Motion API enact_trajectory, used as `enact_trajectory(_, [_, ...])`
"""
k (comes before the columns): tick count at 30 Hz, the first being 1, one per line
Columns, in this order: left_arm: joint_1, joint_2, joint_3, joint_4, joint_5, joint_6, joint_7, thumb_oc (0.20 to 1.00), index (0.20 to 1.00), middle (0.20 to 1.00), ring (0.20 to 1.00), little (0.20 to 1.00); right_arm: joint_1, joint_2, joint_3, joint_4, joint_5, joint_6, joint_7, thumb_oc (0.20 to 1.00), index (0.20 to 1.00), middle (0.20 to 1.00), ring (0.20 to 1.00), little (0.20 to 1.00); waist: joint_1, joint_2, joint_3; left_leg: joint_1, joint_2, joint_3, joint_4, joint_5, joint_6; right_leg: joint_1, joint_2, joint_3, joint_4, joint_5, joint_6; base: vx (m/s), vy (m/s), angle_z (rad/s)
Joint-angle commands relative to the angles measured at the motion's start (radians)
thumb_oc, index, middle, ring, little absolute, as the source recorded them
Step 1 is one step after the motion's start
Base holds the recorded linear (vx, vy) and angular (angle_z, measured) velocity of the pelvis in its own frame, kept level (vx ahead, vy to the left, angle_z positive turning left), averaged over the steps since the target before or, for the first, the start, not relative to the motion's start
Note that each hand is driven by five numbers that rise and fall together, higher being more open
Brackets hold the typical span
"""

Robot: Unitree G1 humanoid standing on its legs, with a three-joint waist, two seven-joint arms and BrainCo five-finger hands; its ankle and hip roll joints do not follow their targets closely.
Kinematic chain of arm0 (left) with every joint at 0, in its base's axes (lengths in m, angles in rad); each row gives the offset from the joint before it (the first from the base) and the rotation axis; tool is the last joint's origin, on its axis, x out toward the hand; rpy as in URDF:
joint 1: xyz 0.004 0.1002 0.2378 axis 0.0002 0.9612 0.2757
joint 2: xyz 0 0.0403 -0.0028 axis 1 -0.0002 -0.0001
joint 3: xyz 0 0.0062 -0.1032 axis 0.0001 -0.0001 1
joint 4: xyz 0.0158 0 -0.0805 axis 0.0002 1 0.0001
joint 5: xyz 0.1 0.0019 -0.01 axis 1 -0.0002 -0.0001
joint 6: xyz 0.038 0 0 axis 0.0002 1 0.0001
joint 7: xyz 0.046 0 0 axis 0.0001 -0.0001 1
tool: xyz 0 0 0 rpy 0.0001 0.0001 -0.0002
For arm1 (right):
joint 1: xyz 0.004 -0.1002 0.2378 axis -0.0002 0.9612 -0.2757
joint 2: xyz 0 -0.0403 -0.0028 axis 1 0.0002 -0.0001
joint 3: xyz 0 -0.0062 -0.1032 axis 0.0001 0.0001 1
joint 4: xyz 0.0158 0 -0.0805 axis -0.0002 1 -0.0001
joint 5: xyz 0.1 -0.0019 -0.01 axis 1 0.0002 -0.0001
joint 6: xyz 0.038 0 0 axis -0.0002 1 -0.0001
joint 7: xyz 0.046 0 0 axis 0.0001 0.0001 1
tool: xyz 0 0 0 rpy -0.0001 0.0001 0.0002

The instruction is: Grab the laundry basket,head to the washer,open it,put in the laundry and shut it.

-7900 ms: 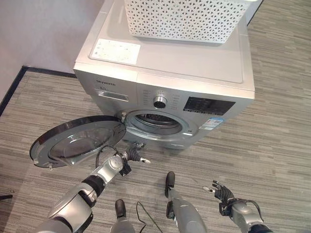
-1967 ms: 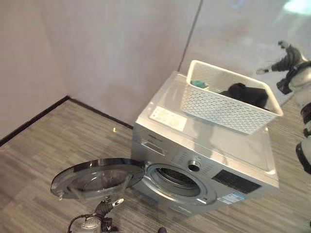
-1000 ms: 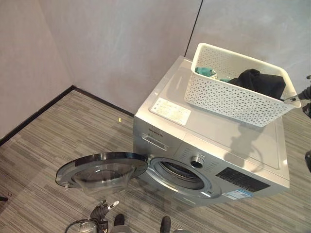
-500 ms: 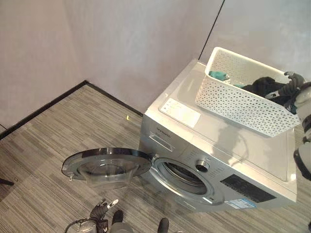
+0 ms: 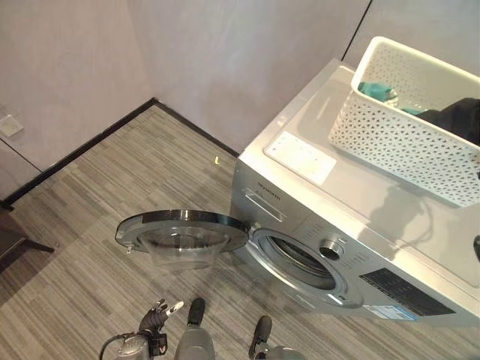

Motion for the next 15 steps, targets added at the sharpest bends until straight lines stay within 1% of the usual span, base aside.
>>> enact_trajectory(1, [-0.068, 0.031, 0.006, 0.003, -0.049, -0.046, -0.008, 1.000, 1.000, 1.000, 1.000, 1.000, -0.090, -0.052, 0.109, -0.008, -0.013, -0.005, 0.018, 0.937, 0.937, 0.937, 0.937, 0.937, 0.009, -0.038, 0.056, 0.002, 0.083, -0.004, 0.011, -0.011, -0.031, -0.025, -0.094, -0.021, 0.087, -0.104, 0.071, -0.05, -0.030, -0.02])
enact_trajectory(2, [-0.073, 0.029, 0.010, 0.015, -0.052, -0.047, -0.004, 1.000, 1.000, 1.000, 1.000, 1.000, -0.086, -0.048, 0.111, -0.017, -0.002, -0.007, 0.029, 0.771, 0.771, 0.771, 0.771, 0.771, 0.006, -0.038, 0.057, 0.000, 0.084, -0.003, 0.009, -0.009, -0.031, -0.034, -0.094, -0.018, 0.090, -0.102, 0.070, 0.00, 0.000, 0.00])
enact_trajectory(3, [-0.073, 0.029, 0.010, 0.016, -0.052, -0.047, -0.004, 1.000, 1.000, 1.000, 1.000, 1.000, -0.086, -0.049, 0.111, -0.018, -0.002, -0.007, 0.029, 0.771, 0.771, 0.771, 0.771, 0.771, 0.006, -0.038, 0.056, -0.001, 0.084, -0.003, 0.009, -0.009, -0.031, -0.035, -0.094, -0.018, 0.091, -0.103, 0.070, 0.00, 0.000, 0.00])
enact_trajectory(4, [-0.080, 0.025, 0.011, 0.036, -0.051, -0.048, -0.002, 1.000, 1.000, 1.000, 1.000, 1.000, -0.089, -0.042, 0.129, -0.037, 0.011, -0.012, 0.050, 0.551, 0.551, 0.551, 0.551, 0.551, 0.003, -0.039, 0.055, 0.003, 0.089, 0.006, 0.006, -0.009, -0.033, -0.038, -0.091, -0.010, 0.096, -0.107, 0.068, 0.00, 0.000, 0.00])
enact_trajectory(5, [-0.080, 0.025, 0.011, 0.036, -0.051, -0.048, -0.002, 1.000, 1.000, 1.000, 1.000, 1.000, -0.089, -0.043, 0.129, -0.037, 0.011, -0.012, 0.050, 0.529, 0.529, 0.529, 0.529, 0.529, 0.001, -0.040, 0.053, -0.001, 0.087, 0.004, 0.006, -0.007, -0.032, -0.041, -0.093, -0.012, 0.095, -0.105, 0.069, 0.00, 0.000, 0.00])
enact_trajectory(6, [-0.083, 0.022, 0.003, 0.036, -0.045, -0.047, -0.005, 1.000, 1.000, 1.000, 1.000, 1.000, -0.090, -0.036, 0.161, -0.065, 0.006, -0.014, 0.078, 0.322, 0.322, 0.322, 0.322, 0.322, -0.002, -0.044, 0.052, 0.007, 0.092, 0.012, 0.007, -0.011, -0.032, -0.033, -0.088, -0.004, 0.097, -0.111, 0.066, 0.00, 0.000, 0.00])
enact_trajectory(7, [-0.083, 0.022, 0.003, 0.036, -0.045, -0.047, -0.005, 1.000, 1.000, 1.000, 1.000, 1.000, -0.091, -0.036, 0.161, -0.065, 0.006, -0.014, 0.079, 0.322, 0.322, 0.322, 0.322, 0.322, -0.004, -0.045, 0.050, 0.003, 0.090, 0.010, 0.008, -0.009, -0.031, -0.036, -0.090, -0.006, 0.096, -0.109, 0.066, 0.00, 0.000, 0.00])
enact_trajectory(8, [-0.085, 0.020, 0.001, 0.038, -0.042, -0.046, -0.006, 1.000, 1.000, 1.000, 1.000, 1.000, -0.085, -0.032, 0.173, -0.080, 0.006, -0.018, 0.091, 0.200, 0.200, 0.200, 0.200, 0.200, -0.007, -0.048, 0.048, 0.004, 0.091, 0.011, 0.010, -0.012, -0.031, -0.033, -0.089, -0.005, 0.096, -0.110, 0.065, 0.00, 0.000, 0.00])
enact_trajectory(9, [-0.087, 0.018, -0.004, 0.033, -0.037, -0.044, -0.012, 1.000, 1.000, 1.000, 1.000, 1.000, -0.072, -0.037, 0.212, -0.132, -0.002, -0.026, 0.123, 0.200, 0.200, 0.200, 0.200, 0.200, -0.009, -0.055, 0.048, 0.018, 0.095, 0.016, 0.013, -0.020, -0.031, -0.018, -0.085, -0.003, 0.095, -0.115, 0.063, 0.00, 0.000, 0.00])
enact_trajectory(11, [-0.086, 0.017, -0.008, 0.026, -0.032, -0.044, -0.015, 1.000, 1.000, 1.000, 1.000, 1.000, -0.066, -0.048, 0.233, -0.162, -0.006, -0.031, 0.140, 0.200, 0.200, 0.200, 0.200, 0.200, -0.013, -0.060, 0.043, 0.018, 0.094, 0.015, 0.015, -0.021, -0.030, -0.015, -0.086, -0.004, 0.092, -0.114, 0.063, 0.02, 0.007, -0.01])
enact_trajectory(12, [-0.082, 0.018, -0.020, 0.005, -0.026, -0.043, -0.026, 1.000, 1.000, 1.000, 1.000, 1.000, -0.039, -0.068, 0.266, -0.225, 0.000, -0.041, 0.178, 0.200, 0.200, 0.200, 0.200, 0.200, -0.017, -0.072, 0.036, 0.028, 0.096, 0.017, 0.017, -0.030, -0.030, -0.001, -0.086, -0.008, 0.089, -0.114, 0.064, 0.05, 0.009, -0.03])
enact_trajectory(13, [-0.078, 0.018, -0.026, -0.006, -0.022, -0.043, -0.033, 1.000, 1.000, 1.000, 1.000, 1.000, -0.023, -0.085, 0.283, -0.264, 0.003, -0.049, 0.197, 0.200, 0.200, 0.200, 0.200, 0.200, -0.016, -0.077, 0.036, 0.040, 0.099, 0.021, 0.018, -0.037, -0.031, 0.011, -0.084, -0.007, 0.088, -0.117, 0.065, 0.04, 0.008, -0.03])
enact_trajectory(14, [-0.078, 0.019, -0.026, -0.006, -0.022, -0.043, -0.033, 1.000, 1.000, 1.000, 1.000, 1.000, -0.023, -0.085, 0.282, -0.264, 0.003, -0.049, 0.197, 0.200, 0.200, 0.200, 0.200, 0.200, -0.017, -0.078, 0.034, 0.036, 0.096, 0.020, 0.018, -0.035, -0.030, 0.009, -0.086, -0.008, 0.087, -0.115, 0.065, 0.05, 0.011, -0.01])
enact_trajectory(15, [-0.074, 0.018, -0.033, -0.017, -0.013, -0.041, -0.048, 1.000, 1.000, 1.000, 1.000, 1.000, 0.014, -0.133, 0.325, -0.360, 0.019, -0.064, 0.241, 0.200, 0.200, 0.200, 0.200, 0.200, -0.024, -0.094, 0.027, 0.049, 0.100, 0.023, 0.024, -0.043, -0.031, 0.025, -0.086, -0.012, 0.082, -0.114, 0.069, 0.05, 0.009, -0.04])
